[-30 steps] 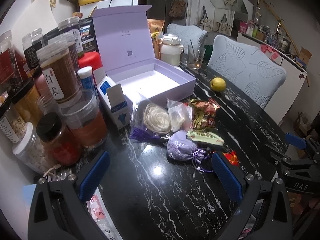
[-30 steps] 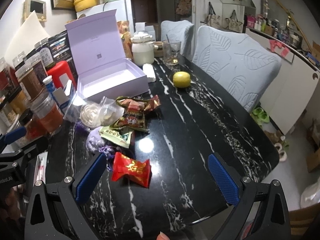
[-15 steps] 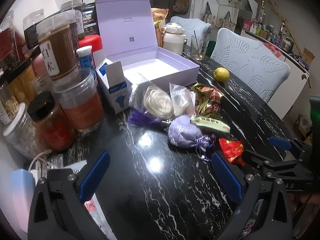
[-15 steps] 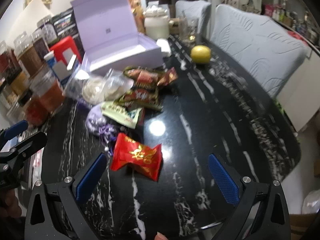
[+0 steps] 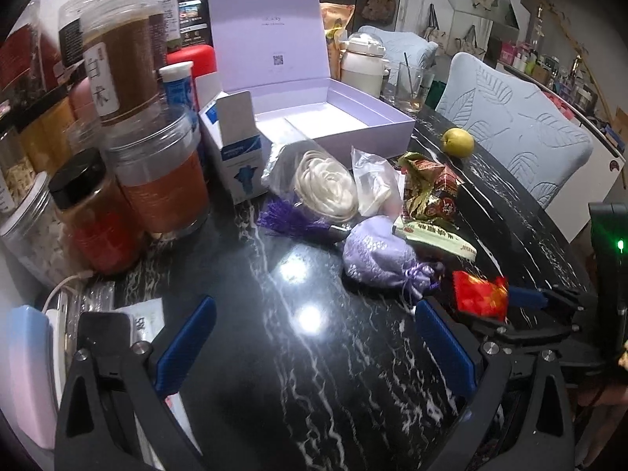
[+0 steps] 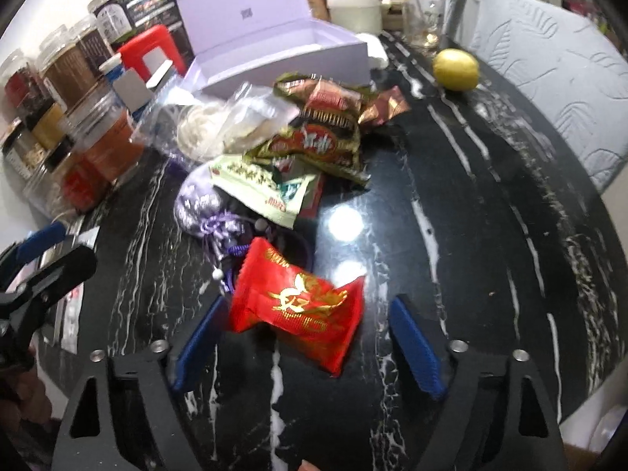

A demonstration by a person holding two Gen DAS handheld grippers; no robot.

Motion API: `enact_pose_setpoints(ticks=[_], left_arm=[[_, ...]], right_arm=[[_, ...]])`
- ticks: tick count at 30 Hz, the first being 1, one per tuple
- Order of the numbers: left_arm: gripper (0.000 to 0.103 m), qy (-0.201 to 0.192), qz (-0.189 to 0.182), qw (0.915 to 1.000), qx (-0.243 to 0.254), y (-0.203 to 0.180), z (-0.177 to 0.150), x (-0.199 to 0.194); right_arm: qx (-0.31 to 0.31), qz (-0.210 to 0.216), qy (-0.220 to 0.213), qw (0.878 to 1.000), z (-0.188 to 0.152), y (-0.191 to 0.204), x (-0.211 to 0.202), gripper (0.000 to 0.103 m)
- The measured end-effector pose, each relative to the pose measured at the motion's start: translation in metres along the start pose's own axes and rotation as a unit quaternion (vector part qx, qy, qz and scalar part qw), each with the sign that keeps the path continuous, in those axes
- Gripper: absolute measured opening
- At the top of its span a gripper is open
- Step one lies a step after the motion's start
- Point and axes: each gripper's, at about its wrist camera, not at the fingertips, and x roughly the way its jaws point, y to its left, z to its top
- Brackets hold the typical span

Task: Organize soft objects
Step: 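Grasp the purple drawstring sachet with the left tool while the right tool moves past the red packet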

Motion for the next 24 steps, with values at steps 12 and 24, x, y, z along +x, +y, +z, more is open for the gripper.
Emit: enact_pose_setpoints(ticks=[12, 24], left_arm=[[0.103, 0.036, -0.04, 0.9985, 0.001, -0.035, 0.022, 0.05], [0.078, 0.082, -0.042, 0.9955, -0.024, -0.05, 0.03, 0.094]], right_arm=[[0.011, -0.017, -0.012, 1.0, 0.009, -0.043, -0.001, 0.079], [0.032, -0.016, -0.019, 0.999, 0.018, -0.085, -0.006, 0.079]])
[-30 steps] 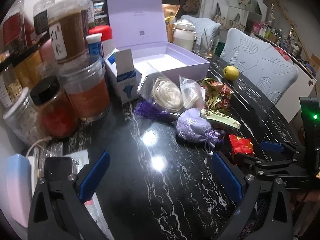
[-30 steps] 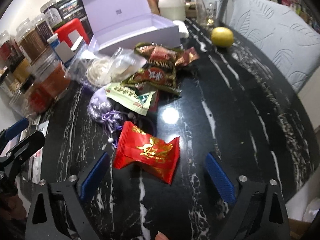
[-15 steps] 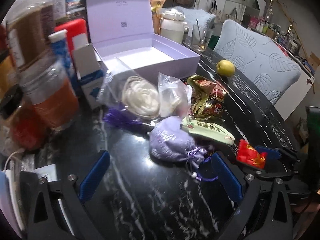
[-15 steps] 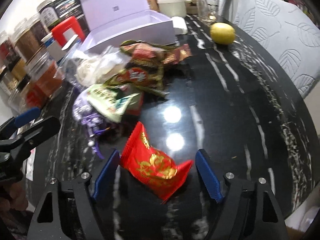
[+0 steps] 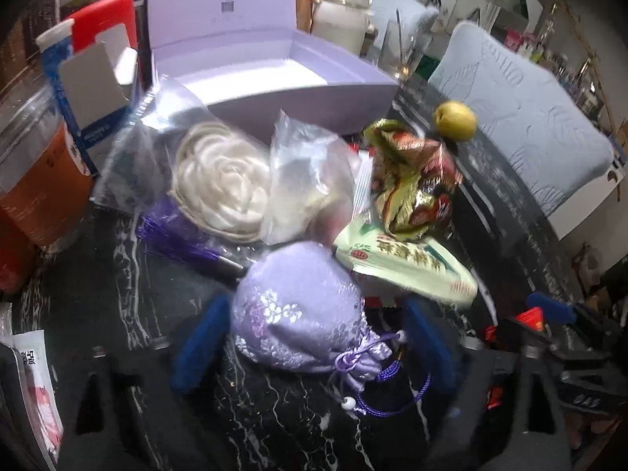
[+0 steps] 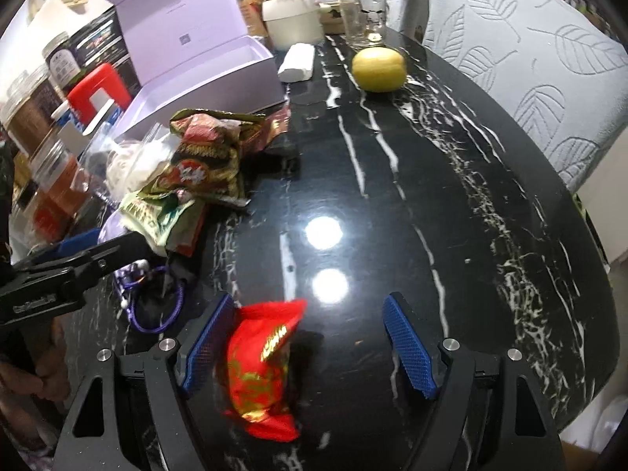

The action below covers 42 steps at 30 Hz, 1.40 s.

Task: Organize soft objects
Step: 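Grasp the purple drawstring sachet with the left tool while the right tool moves past the red packet, then grasp the green-and-white snack packet with the right tool while the left tool lifts the sachet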

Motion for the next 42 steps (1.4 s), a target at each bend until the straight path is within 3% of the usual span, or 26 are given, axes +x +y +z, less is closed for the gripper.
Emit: enact_pose_setpoints(ticks=[3, 8, 17, 22, 30, 37, 42], left_arm=[[0.07, -0.008, 0.019, 0.9996, 0.016, -0.005, -0.003, 0.001], [0.055, -0.014, 0.02, 0.9996, 0.01, -0.001, -0.007, -0.012], [0.055, -0.051, 0.012, 0.9986, 0.001, 0.017, -0.02, -0.065], [0.055, -0.074, 0.016, 0.9971, -0.014, 0.029, -0.024, -0.09], [0.055, -0.069, 0.026, 0.9967, -0.035, 0.037, -0.031, -0.088], [0.055, -0.069, 0.03, 0.9964, -0.04, 0.039, -0.035, -0.088], [0.055, -0.073, 0.032, 0.996, -0.041, 0.039, -0.036, -0.091]], right_arm=[[0.005, 0.006, -0.002, 1.0, 0.001, -0.005, -0.002, 0.08], [0.001, 0.015, -0.004, 1.0, 0.003, -0.004, -0.004, 0.08], [-0.022, 0.046, -0.022, 0.998, 0.011, 0.021, -0.005, 0.08], [-0.034, 0.086, -0.025, 0.995, 0.022, 0.039, -0.004, 0.08], [-0.063, 0.088, -0.008, 0.994, 0.032, 0.064, 0.022, 0.079], [-0.073, 0.051, -0.007, 0.996, 0.027, 0.067, 0.036, 0.049], [-0.07, 0.052, -0.01, 0.996, 0.023, 0.062, 0.032, 0.046]])
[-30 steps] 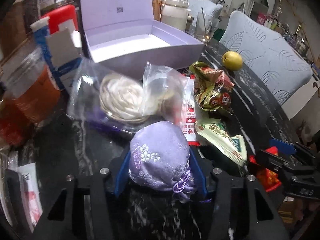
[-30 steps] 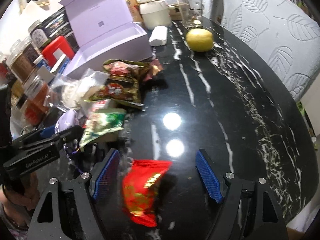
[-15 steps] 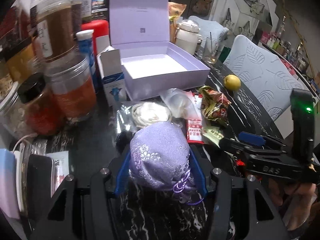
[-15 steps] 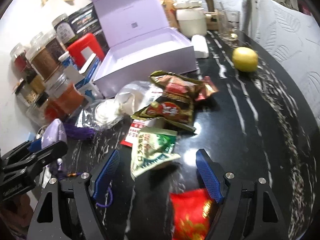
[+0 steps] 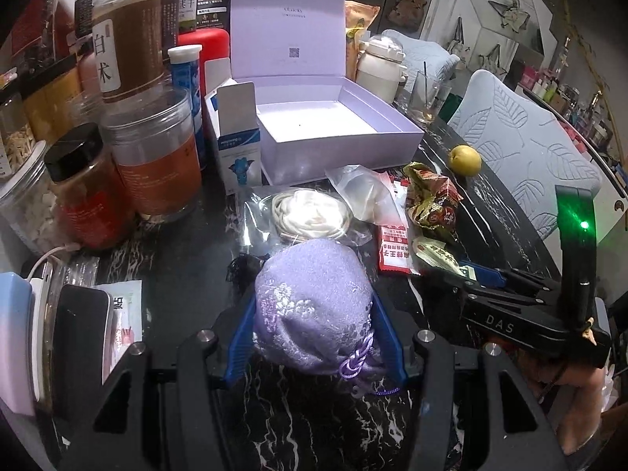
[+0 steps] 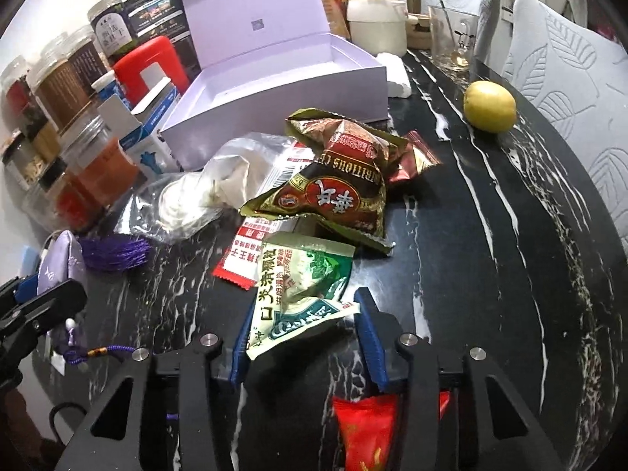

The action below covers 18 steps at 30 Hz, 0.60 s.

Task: Organize soft objects
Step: 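Grasp the green-and-white snack packet with the right tool while the left tool lifts the sachet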

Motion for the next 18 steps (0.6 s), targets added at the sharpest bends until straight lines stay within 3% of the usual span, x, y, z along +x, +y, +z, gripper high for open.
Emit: enact_pose_setpoints(ticks=[9, 18], left_arm=[[0.055, -0.018, 0.001, 0.9998, 0.004, -0.007, 0.001, -0.015], [0.055, -0.064, -0.004, 0.9978, 0.016, -0.024, 0.0, -0.047]], right_arm=[[0.007, 0.012, -0.02, 1.0, -0.007, -0.001, -0.024, 0.046], [0.007, 0.014, -0.052, 0.998, -0.024, -0.001, -0.069, 0.047]])
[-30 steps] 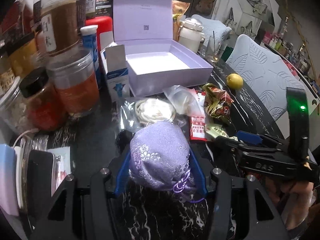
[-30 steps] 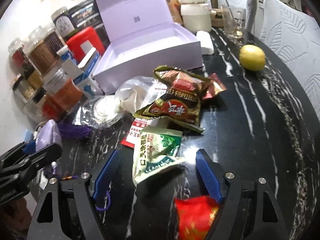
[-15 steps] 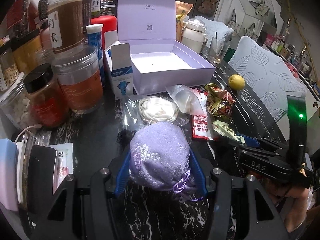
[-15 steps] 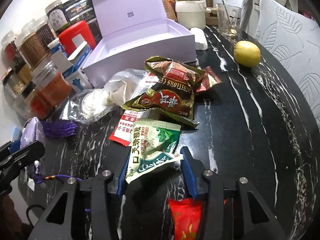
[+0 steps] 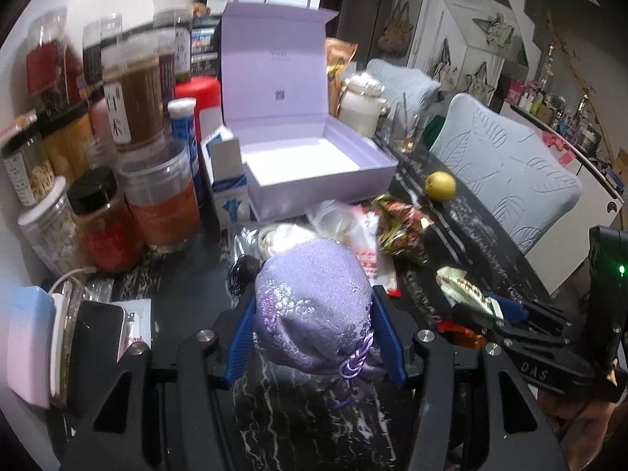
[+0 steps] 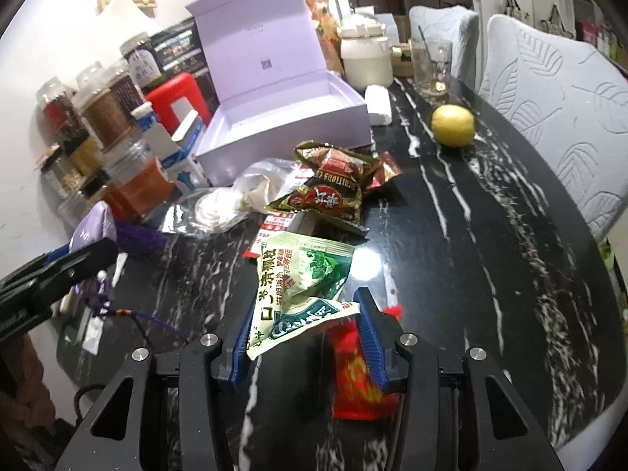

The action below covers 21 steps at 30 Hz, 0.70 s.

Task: Organize soft objects
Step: 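Grasp the green-and-white snack packet with the right tool while the left tool lifts the sachet, then carry sachet and green packet into the lavender box and open both tools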

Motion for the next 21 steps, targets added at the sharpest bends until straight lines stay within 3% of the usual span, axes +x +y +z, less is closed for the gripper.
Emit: enact_pose_setpoints(ticks=[12, 21], left_arm=[[0.055, -0.062, -0.015, 0.9975, 0.03, -0.024, 0.01, -0.039], [0.055, -0.091, -0.014, 0.9951, 0.037, -0.036, 0.043, -0.04]], right_arm=[[-0.033, 0.009, -0.048, 0.998, -0.01, 0.011, -0.054, 0.047], [-0.062, 0.007, -0.087, 0.994, 0.021, 0.018, -0.074, 0.047]])
